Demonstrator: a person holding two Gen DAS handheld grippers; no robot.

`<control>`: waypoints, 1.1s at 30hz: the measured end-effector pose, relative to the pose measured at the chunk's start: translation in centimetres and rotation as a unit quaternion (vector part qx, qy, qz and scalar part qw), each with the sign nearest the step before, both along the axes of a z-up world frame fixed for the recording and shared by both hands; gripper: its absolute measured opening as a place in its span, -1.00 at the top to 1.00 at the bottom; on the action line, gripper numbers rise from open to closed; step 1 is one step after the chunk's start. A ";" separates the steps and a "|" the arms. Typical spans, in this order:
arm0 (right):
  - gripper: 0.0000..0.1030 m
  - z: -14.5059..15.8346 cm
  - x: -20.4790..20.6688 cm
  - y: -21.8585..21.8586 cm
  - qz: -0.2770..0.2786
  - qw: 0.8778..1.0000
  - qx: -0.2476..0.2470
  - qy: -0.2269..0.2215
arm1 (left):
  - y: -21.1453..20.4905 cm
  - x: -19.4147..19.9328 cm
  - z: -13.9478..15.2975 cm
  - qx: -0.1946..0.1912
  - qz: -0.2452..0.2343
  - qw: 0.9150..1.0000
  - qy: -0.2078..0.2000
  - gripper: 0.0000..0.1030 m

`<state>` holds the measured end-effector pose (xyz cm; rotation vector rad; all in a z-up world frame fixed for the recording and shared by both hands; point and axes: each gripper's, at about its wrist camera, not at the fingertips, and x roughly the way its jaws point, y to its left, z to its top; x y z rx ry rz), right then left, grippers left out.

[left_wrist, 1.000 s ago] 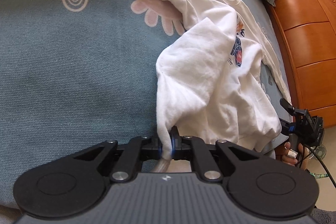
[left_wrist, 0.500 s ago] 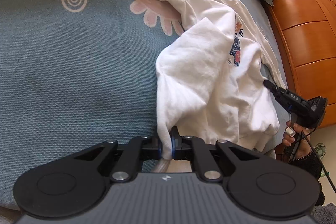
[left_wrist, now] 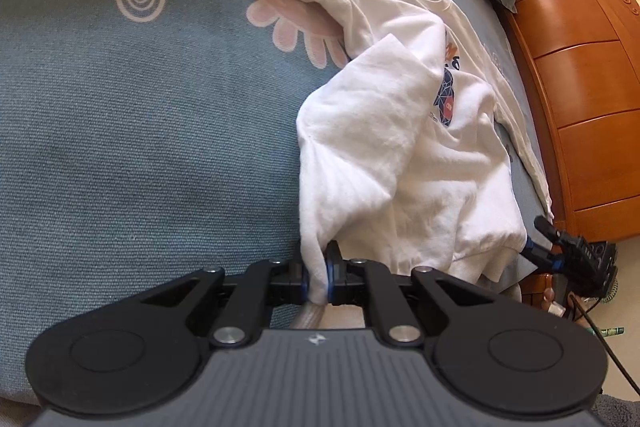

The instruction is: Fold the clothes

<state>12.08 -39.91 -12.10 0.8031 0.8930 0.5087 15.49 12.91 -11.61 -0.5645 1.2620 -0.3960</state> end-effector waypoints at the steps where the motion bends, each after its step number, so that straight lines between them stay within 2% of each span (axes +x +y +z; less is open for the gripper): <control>1: -0.41 -0.4 -0.7 0.1 0.007 1.000 0.006 -0.005 | 0.0 0.0 0.0 0.000 0.000 1.000 0.000 0.85; 4: -0.42 -0.7 -1.0 1.1 0.020 0.999 0.006 -0.033 | -0.1 0.0 0.1 0.003 0.001 1.000 -0.001 0.85; 7: -0.42 -0.5 0.7 2.8 0.046 0.997 0.037 -0.056 | -0.2 -0.1 0.2 0.006 0.002 1.000 -0.003 0.85; 11: -0.42 -0.3 1.9 5.0 0.104 0.991 0.072 -0.042 | -0.2 -0.2 0.2 0.008 0.004 1.000 -0.005 0.85; 15: -0.43 0.3 0.3 4.9 0.173 0.981 0.085 -0.026 | 0.0 -0.2 0.2 0.006 0.005 1.000 -0.005 0.85; 17: -0.44 0.8 -1.0 3.6 0.165 0.982 0.085 -0.033 | 0.1 -0.2 0.2 0.004 0.005 1.000 -0.004 0.85; 20: -0.44 0.5 -1.1 2.0 0.120 0.988 0.091 -0.036 | 0.2 -0.2 0.1 0.001 0.007 1.000 -0.005 0.85; 24: -0.42 -0.7 -0.5 3.4 0.119 0.990 0.073 -0.026 | 0.2 -0.5 0.1 0.000 0.012 1.000 -0.008 0.85; 25: -0.27 -0.8 -0.4 4.2 0.128 0.990 0.059 -0.025 | 0.2 -0.6 0.2 0.000 0.012 1.000 -0.010 0.85; 28: 0.68 -0.3 -0.2 6.2 0.146 0.989 -0.027 -0.010 | -0.2 -0.8 0.7 0.011 0.010 1.000 -0.012 0.88; 29: 0.69 0.0 -0.2 6.2 0.147 0.988 -0.046 -0.010 | -0.4 -1.0 1.0 0.015 0.006 1.000 -0.014 0.88; 33: 0.72 2.8 -0.3 4.0 0.147 0.987 -0.062 -0.033 | -0.3 -1.9 3.6 -0.013 0.005 0.999 -0.036 0.88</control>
